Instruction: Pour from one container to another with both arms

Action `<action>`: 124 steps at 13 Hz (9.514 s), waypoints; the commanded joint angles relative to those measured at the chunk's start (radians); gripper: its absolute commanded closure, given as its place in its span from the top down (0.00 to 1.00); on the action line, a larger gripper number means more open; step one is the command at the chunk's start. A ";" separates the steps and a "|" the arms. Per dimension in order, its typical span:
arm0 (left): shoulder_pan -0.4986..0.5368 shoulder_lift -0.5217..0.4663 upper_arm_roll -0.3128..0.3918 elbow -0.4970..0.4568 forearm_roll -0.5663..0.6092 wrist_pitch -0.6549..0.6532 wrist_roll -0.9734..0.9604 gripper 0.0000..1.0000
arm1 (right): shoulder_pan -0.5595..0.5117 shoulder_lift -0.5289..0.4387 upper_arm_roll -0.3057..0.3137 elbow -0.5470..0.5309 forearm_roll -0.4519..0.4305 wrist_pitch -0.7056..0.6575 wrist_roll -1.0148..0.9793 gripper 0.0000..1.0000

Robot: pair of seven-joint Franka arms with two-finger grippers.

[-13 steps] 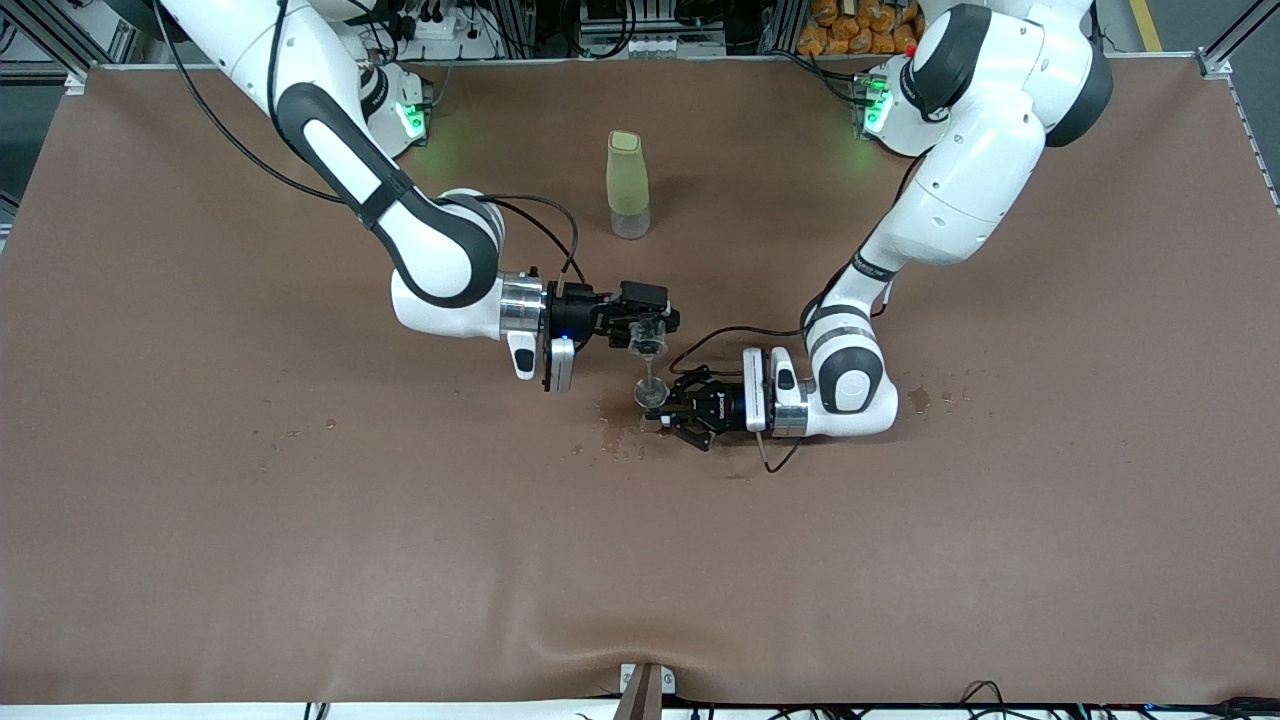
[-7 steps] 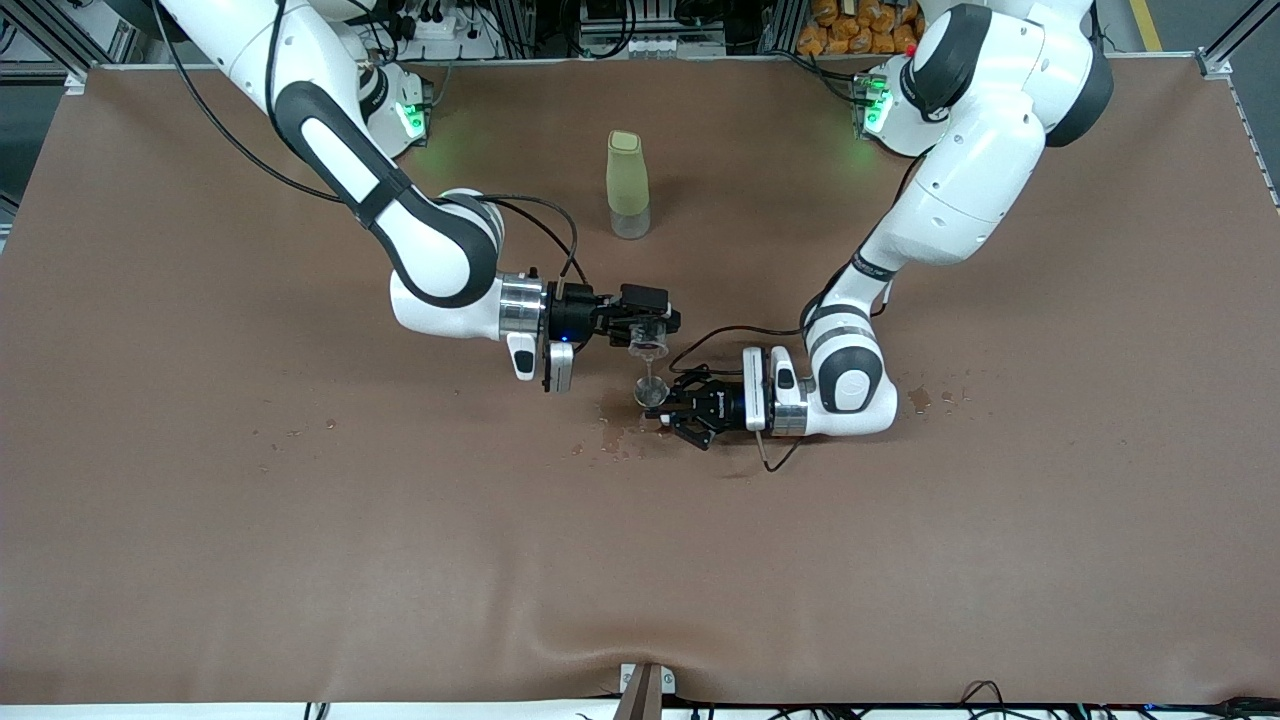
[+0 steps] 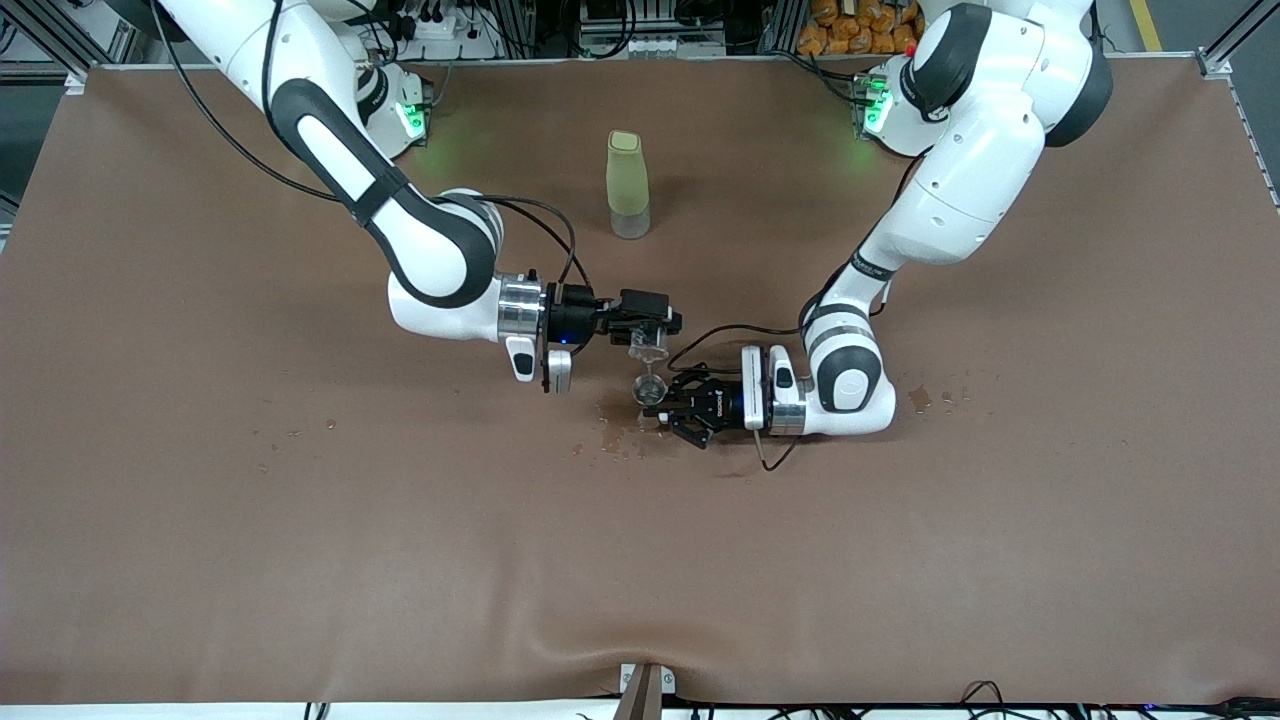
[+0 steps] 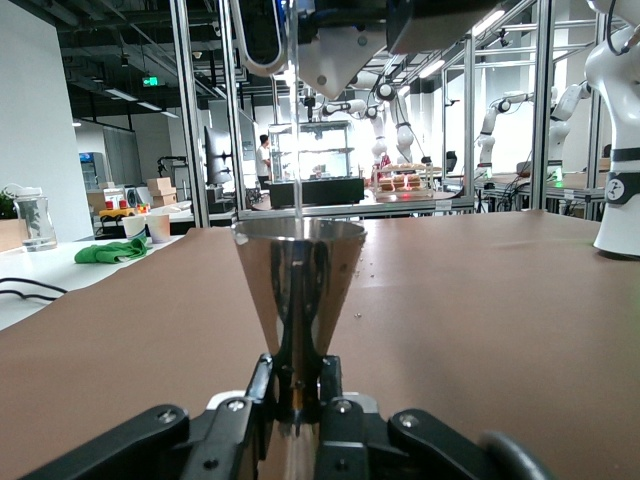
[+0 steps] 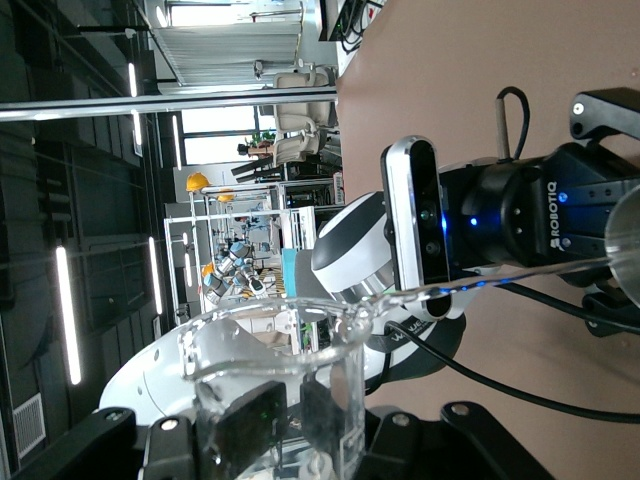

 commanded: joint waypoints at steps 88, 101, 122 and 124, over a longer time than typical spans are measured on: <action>0.803 0.015 0.070 0.025 0.909 -0.473 -0.321 1.00 | -0.551 0.281 -0.447 0.449 -0.979 -0.644 -1.123 1.00; 0.674 -0.238 0.132 0.251 1.093 -0.438 -1.336 1.00 | -0.296 -0.178 -0.458 0.294 -1.208 -0.621 -0.413 1.00; 0.322 -0.928 0.125 0.062 1.721 -0.409 -2.549 1.00 | -0.026 -0.574 -0.791 0.193 -1.640 -0.886 0.645 1.00; 0.338 -0.974 0.132 0.006 1.684 -0.400 -2.554 1.00 | -0.026 -0.585 -0.750 0.194 -1.707 -0.901 0.779 1.00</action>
